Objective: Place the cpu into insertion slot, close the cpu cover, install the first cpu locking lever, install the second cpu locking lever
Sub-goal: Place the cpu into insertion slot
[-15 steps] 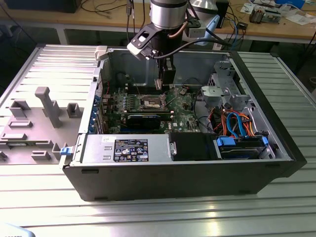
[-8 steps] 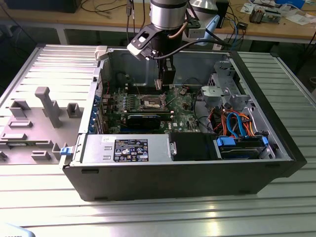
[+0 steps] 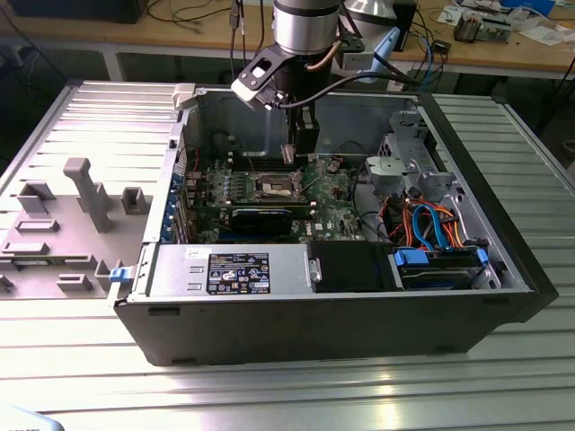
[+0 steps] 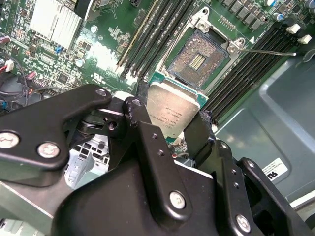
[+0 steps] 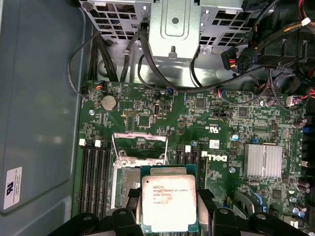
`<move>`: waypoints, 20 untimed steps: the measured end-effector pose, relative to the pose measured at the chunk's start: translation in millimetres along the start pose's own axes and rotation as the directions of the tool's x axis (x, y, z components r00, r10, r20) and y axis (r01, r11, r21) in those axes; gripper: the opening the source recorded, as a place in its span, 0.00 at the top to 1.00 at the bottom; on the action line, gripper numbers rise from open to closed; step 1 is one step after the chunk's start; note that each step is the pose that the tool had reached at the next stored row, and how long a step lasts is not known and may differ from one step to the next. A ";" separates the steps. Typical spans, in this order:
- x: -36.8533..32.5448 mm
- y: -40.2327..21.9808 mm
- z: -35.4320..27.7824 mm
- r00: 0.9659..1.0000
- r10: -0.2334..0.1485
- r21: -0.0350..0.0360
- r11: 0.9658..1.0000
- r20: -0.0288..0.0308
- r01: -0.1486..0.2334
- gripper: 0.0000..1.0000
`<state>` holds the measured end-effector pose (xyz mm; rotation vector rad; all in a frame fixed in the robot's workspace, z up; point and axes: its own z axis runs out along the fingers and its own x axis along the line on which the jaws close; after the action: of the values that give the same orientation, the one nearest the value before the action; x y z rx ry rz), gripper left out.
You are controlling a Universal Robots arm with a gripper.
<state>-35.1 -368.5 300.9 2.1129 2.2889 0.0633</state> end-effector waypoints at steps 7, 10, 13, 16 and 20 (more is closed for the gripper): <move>0.2 -0.1 1.9 1.000 0.000 0.000 1.000 0.000 0.000 0.46; 0.3 -0.1 2.6 1.000 0.000 0.000 1.000 0.000 0.000 0.46; 0.3 -0.1 3.2 1.000 0.000 0.000 1.000 0.000 0.000 0.46; 0.4 -0.2 4.0 1.000 0.000 0.000 1.000 0.000 0.000 0.46; 0.5 -0.2 4.7 1.000 0.000 0.000 1.000 0.000 0.000 0.46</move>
<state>-35.1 -368.0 296.2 2.1128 2.2889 0.0634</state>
